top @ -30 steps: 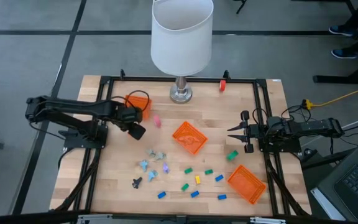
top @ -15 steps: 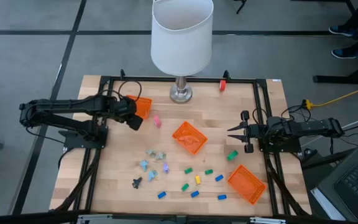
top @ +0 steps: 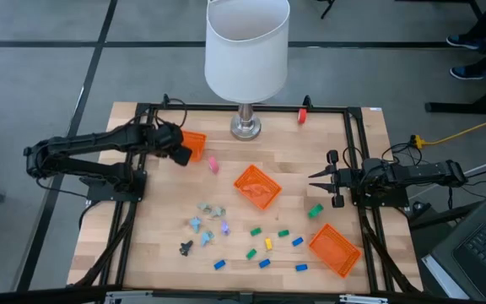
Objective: Pick and place Stapler, Stapler remover, tape
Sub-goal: Put the orange tape into the top orange bin
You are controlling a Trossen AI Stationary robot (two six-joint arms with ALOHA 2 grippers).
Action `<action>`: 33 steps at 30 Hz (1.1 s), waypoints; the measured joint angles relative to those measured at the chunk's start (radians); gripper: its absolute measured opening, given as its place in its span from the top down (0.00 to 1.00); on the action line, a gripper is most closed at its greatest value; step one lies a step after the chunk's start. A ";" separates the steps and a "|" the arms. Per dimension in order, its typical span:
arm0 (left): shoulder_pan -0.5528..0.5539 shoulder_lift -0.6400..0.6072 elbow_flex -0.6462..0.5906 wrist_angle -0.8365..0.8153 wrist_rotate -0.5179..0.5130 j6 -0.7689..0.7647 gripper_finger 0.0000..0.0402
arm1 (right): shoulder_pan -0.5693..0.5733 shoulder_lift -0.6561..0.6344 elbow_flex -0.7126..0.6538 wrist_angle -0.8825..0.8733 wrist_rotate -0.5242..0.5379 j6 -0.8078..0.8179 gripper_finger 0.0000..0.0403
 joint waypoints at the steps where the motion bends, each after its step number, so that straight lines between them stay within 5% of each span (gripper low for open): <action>1: 0.007 0.000 0.000 0.000 -0.010 0.003 0.74 | 0.000 0.000 0.000 0.000 0.000 0.000 0.74; 14: 0.076 0.026 0.000 0.002 -0.150 -0.022 0.74 | 0.000 0.000 0.000 0.000 0.000 0.000 0.74; 33: 0.093 0.340 0.000 0.128 -0.216 -0.049 0.73 | 0.000 0.000 0.000 0.000 0.000 0.000 0.74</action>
